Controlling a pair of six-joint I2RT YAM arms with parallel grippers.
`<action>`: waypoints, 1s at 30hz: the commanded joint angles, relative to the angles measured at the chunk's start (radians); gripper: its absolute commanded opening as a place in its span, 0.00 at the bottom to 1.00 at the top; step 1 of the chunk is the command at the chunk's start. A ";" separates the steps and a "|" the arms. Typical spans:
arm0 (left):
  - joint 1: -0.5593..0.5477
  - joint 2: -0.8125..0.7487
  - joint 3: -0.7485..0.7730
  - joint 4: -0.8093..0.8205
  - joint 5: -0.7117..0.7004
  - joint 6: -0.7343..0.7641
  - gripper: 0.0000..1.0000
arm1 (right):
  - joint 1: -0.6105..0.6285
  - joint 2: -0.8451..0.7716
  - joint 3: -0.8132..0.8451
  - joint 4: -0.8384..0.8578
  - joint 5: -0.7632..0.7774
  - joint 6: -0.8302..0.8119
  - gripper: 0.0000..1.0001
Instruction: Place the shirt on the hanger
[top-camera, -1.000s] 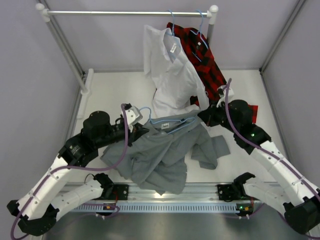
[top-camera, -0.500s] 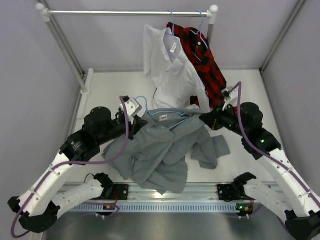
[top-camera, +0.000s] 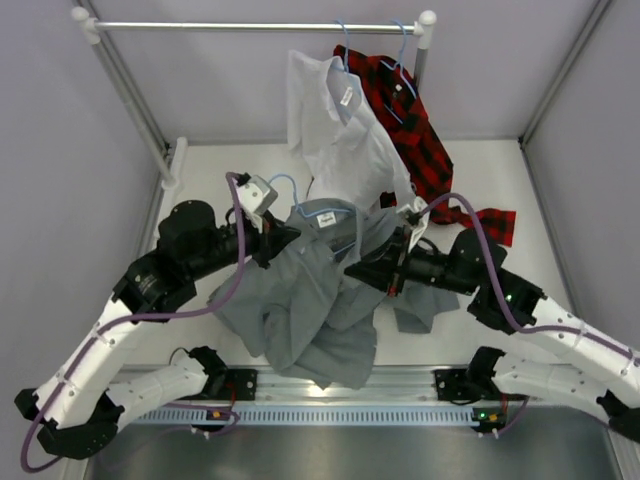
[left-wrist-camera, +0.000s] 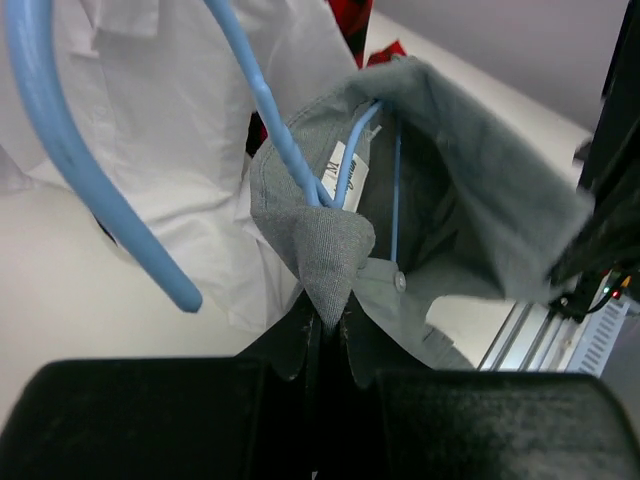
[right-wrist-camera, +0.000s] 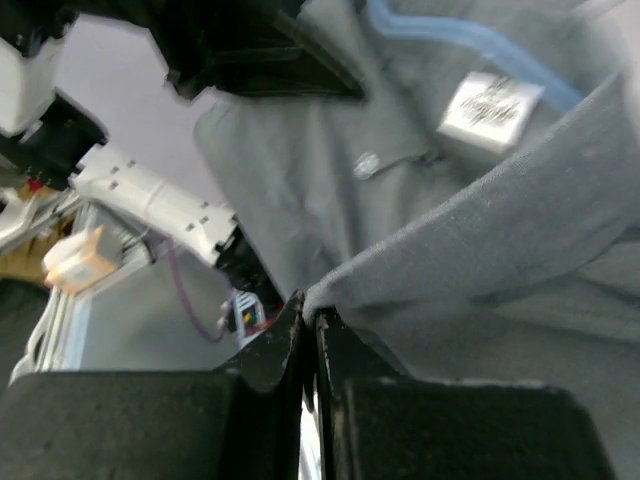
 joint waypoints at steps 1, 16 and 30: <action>0.006 -0.040 0.105 0.176 -0.030 -0.087 0.00 | 0.280 0.046 -0.014 0.132 0.310 -0.030 0.00; 0.006 -0.060 0.116 0.151 0.099 0.001 0.00 | 0.571 0.172 -0.041 0.025 0.993 0.012 0.71; 0.006 -0.062 -0.033 0.133 0.227 0.143 0.00 | 0.569 -0.274 0.196 -0.446 0.709 -0.195 0.75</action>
